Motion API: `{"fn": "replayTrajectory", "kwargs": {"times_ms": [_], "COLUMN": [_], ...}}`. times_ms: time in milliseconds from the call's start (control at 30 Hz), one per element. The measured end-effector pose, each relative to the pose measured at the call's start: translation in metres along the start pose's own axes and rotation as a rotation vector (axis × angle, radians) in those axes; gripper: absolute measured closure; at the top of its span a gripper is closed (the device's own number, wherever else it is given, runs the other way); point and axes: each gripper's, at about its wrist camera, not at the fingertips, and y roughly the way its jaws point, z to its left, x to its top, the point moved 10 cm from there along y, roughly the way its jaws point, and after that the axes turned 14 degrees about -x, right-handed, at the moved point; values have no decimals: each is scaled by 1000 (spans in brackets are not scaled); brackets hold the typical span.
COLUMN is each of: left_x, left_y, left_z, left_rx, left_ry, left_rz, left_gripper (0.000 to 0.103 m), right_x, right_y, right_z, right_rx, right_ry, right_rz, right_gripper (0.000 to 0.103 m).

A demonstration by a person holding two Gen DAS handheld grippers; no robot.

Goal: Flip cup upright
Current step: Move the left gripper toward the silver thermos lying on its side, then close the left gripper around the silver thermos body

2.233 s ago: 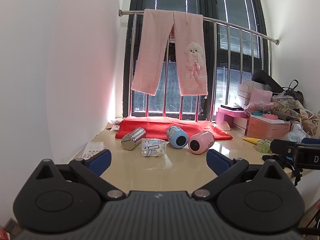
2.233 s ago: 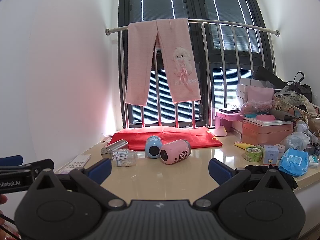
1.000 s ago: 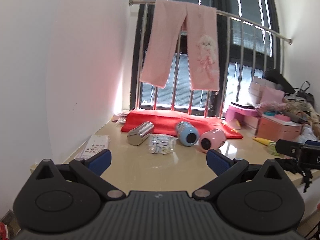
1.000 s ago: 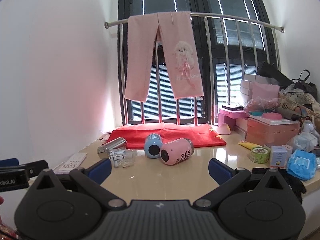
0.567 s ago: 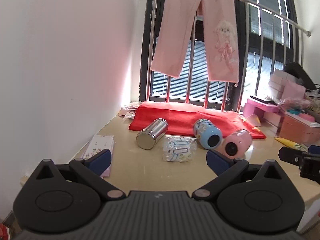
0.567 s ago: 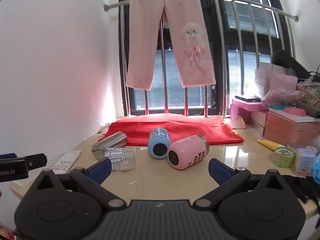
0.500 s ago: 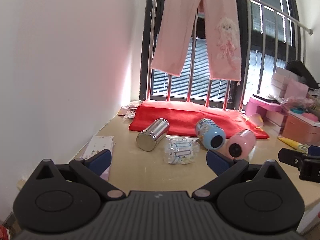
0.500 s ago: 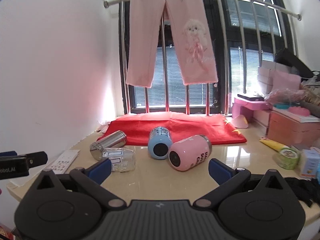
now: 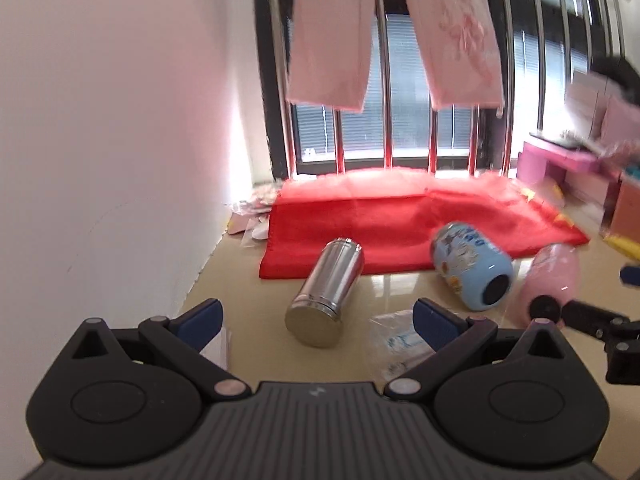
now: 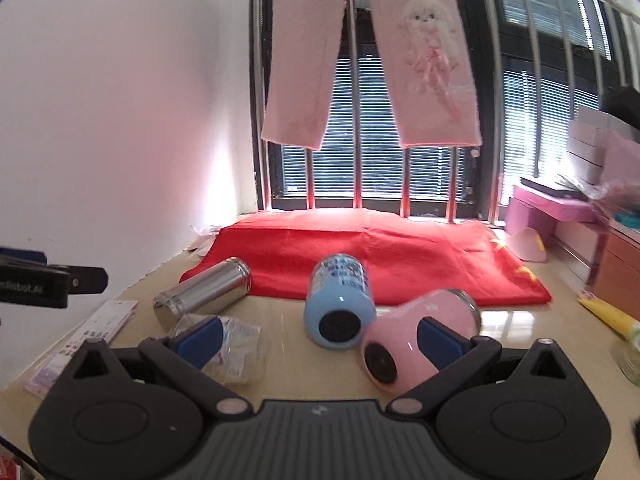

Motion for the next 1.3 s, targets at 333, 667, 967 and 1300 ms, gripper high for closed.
{"fn": "replayTrajectory", "kwargs": {"times_ms": [333,667,967,1300], "left_x": [19,5,9,-7], "left_y": [110,195,224,244], "left_z": [32,47,39,38], "left_rx": [-17,-82,-113,-116], "left_ry": [41,59,103,96], "left_rz": [302,555,594,635], "left_gripper": [0,0,0,18], "right_x": [21,23,22,24], "right_y": [73,108,135,147], "right_z": [21,32,34,56], "right_rx": [61,95,99,162], "right_ry": [-84,-120,-128,-127], "right_rz": [3,17,67,108], "right_gripper": [0,0,0,0]}}
